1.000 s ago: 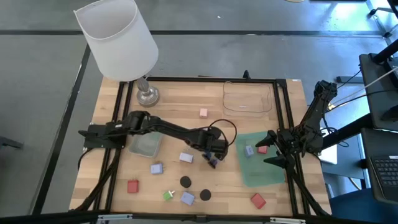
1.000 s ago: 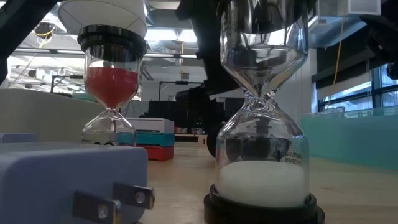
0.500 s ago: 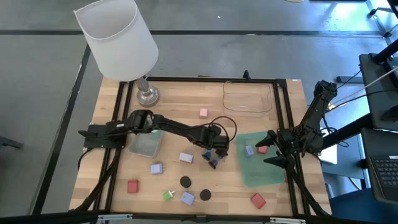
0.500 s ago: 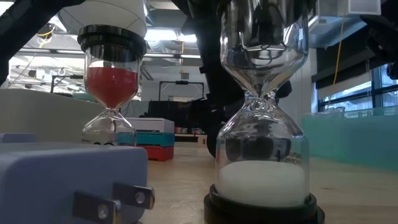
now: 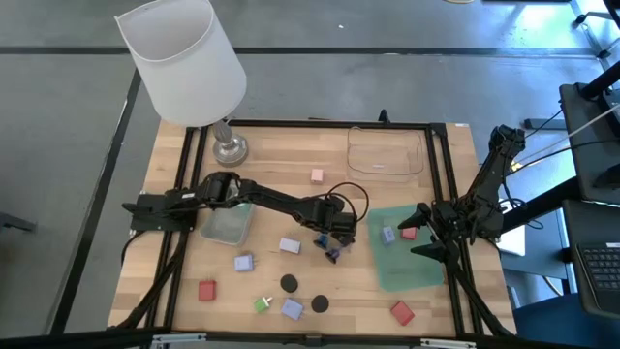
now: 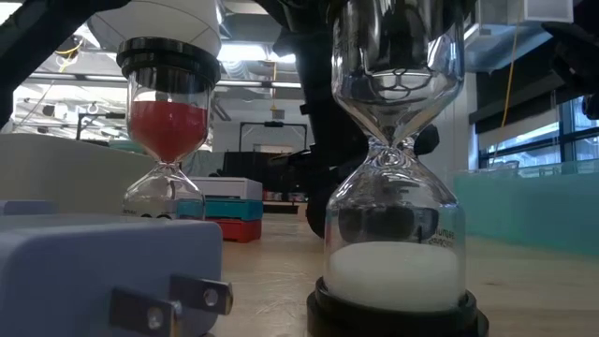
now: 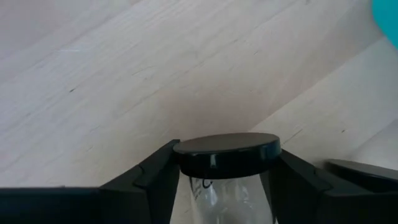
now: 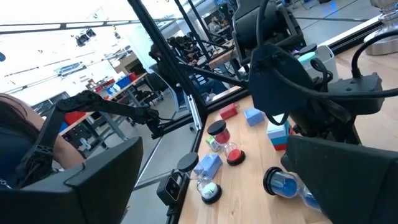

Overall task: Pick & Place Office items
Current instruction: Adjust the top blue hourglass

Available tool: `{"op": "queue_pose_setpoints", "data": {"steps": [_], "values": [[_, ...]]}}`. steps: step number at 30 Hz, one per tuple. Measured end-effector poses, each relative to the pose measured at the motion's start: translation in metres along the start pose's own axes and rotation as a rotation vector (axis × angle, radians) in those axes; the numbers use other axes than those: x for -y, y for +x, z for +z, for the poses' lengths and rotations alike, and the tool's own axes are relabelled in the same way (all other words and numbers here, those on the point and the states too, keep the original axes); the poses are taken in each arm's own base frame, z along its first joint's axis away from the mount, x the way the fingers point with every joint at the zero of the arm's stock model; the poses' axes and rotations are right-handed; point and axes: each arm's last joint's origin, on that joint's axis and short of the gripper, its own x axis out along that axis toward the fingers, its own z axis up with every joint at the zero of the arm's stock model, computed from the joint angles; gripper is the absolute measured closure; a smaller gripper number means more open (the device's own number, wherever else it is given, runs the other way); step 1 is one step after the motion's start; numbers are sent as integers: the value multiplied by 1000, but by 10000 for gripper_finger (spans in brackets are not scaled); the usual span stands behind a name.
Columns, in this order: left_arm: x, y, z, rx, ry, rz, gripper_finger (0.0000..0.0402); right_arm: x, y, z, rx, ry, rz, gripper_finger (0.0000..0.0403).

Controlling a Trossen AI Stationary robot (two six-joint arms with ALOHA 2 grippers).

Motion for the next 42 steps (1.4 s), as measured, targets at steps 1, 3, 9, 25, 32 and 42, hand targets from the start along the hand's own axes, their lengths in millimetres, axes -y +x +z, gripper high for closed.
{"op": "queue_pose_setpoints", "data": {"steps": [1,3,9,25,32,42], "values": [[0,0,1,0,-2,0,206,0,0,0,0,0,0,3],[-1,0,1,-5,-4,-1,206,0,0,0,0,0,0,3],[0,-4,2,41,15,6,202,0,0,0,0,0,0,3],[28,-59,13,677,87,39,206,0,0,0,1,0,0,3],[29,-62,15,762,45,73,194,0,0,0,0,0,0,3],[25,-50,15,860,-15,76,204,0,0,0,0,0,0,3]]}}
